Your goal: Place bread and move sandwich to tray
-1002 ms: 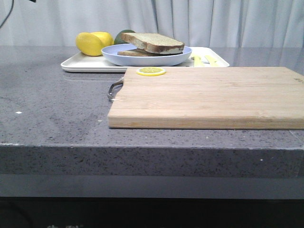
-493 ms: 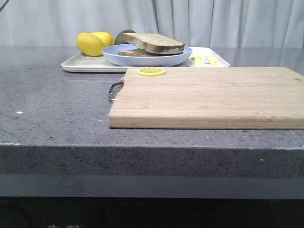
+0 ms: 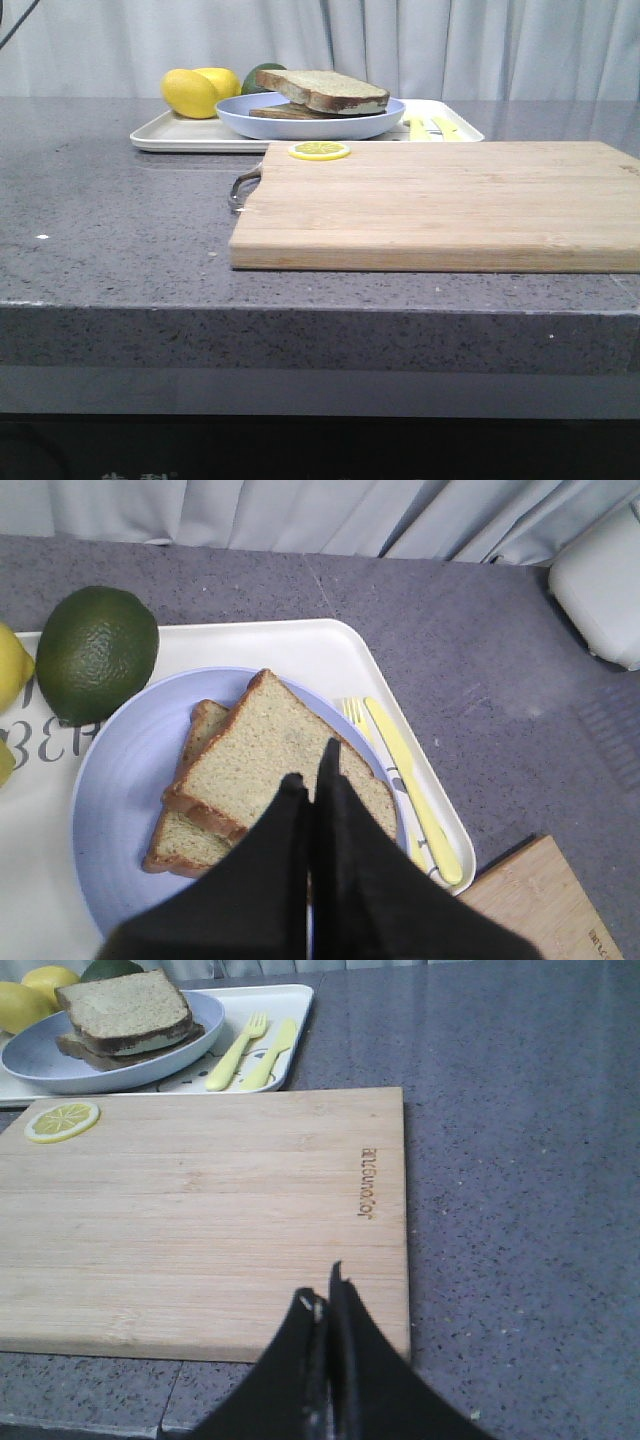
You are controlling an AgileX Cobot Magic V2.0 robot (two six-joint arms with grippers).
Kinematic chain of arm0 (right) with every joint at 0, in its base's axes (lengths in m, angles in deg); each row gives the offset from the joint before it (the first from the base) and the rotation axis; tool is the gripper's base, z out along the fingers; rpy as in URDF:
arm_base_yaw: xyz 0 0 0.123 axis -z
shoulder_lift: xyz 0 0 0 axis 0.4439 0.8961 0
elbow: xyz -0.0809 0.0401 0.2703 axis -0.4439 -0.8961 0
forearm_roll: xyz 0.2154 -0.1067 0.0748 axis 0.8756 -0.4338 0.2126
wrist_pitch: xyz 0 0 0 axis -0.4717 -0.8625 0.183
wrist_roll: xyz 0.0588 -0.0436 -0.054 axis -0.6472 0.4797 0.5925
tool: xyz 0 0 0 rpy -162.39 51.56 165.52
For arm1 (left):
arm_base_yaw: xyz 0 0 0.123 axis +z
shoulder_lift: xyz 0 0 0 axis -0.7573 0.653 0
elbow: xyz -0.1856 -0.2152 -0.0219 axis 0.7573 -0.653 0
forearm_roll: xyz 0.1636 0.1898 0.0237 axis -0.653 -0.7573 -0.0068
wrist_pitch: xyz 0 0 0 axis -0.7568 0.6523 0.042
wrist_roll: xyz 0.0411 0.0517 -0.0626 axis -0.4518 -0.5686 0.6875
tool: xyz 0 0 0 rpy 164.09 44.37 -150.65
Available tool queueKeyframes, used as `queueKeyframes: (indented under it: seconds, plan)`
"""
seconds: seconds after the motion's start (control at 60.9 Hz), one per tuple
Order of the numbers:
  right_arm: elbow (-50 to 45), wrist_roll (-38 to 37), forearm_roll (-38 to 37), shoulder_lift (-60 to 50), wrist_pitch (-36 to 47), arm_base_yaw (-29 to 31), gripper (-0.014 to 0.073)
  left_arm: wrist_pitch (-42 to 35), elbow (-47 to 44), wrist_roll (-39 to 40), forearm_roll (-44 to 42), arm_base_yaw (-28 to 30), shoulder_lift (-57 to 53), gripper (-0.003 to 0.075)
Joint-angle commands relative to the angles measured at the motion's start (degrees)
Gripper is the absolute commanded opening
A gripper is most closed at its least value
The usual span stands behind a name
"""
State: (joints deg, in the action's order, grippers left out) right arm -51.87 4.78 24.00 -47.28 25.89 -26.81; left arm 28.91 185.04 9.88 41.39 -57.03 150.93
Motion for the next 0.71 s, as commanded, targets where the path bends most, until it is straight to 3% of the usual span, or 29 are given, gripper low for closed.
queueKeyframes:
  seconds: [0.0, 0.312, 0.69]
  plan:
    - [1.53, 0.31, 0.51, 0.39, 4.52, 0.26, -0.0059, -0.85, 6.83, 0.73, 1.74, -0.38, -5.68, -0.002]
    - [1.53, 0.31, 0.51, 0.39, 4.46, 0.26, -0.0059, -0.85, 6.83, 0.82, -4.79, -0.38, -12.38, -0.002]
    - [1.53, 0.31, 0.51, 0.39, 4.34, 0.26, -0.0059, -0.85, 2.98, 0.82, -5.5, -1.43, -19.24, -0.002]
